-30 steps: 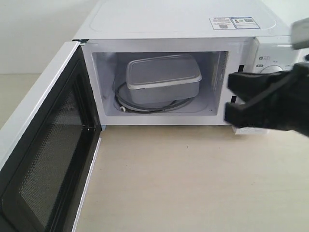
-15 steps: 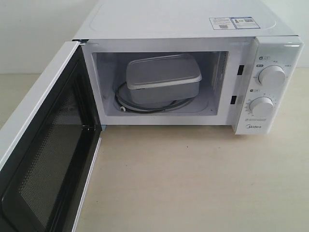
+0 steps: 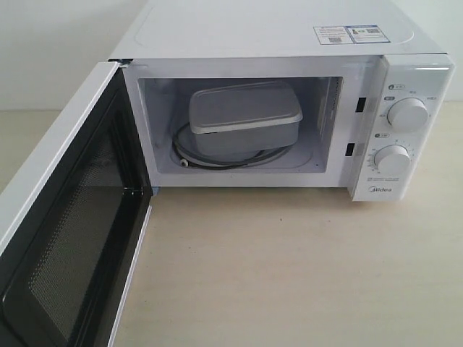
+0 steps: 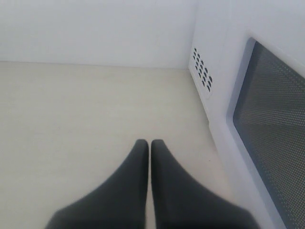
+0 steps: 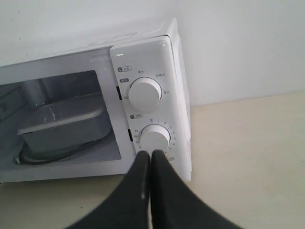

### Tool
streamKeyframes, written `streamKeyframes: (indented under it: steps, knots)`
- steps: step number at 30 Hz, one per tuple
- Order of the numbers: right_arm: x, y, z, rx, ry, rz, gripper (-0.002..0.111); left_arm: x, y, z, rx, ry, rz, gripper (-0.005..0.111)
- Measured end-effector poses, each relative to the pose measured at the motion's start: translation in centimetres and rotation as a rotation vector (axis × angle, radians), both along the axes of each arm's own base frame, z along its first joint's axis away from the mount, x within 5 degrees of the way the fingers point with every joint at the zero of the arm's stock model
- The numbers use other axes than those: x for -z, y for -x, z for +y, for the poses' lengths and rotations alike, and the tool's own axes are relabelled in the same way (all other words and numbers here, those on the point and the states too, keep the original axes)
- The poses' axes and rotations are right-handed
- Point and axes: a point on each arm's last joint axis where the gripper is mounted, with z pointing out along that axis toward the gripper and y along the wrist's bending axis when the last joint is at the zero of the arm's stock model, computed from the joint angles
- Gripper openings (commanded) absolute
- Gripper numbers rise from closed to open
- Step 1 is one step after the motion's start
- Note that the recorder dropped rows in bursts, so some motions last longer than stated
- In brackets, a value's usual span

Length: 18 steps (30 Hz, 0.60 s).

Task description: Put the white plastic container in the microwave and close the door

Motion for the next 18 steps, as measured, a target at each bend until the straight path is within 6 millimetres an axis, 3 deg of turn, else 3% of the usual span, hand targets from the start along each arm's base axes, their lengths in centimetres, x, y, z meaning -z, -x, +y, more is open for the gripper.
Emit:
streamKeyframes:
  steps: [18]
  knots:
    - [2.0, 0.4, 0.0, -0.013, 0.132, 0.198, 0.0, 0.0, 0.0, 0.0, 0.0, 0.0, 0.0, 0.004]
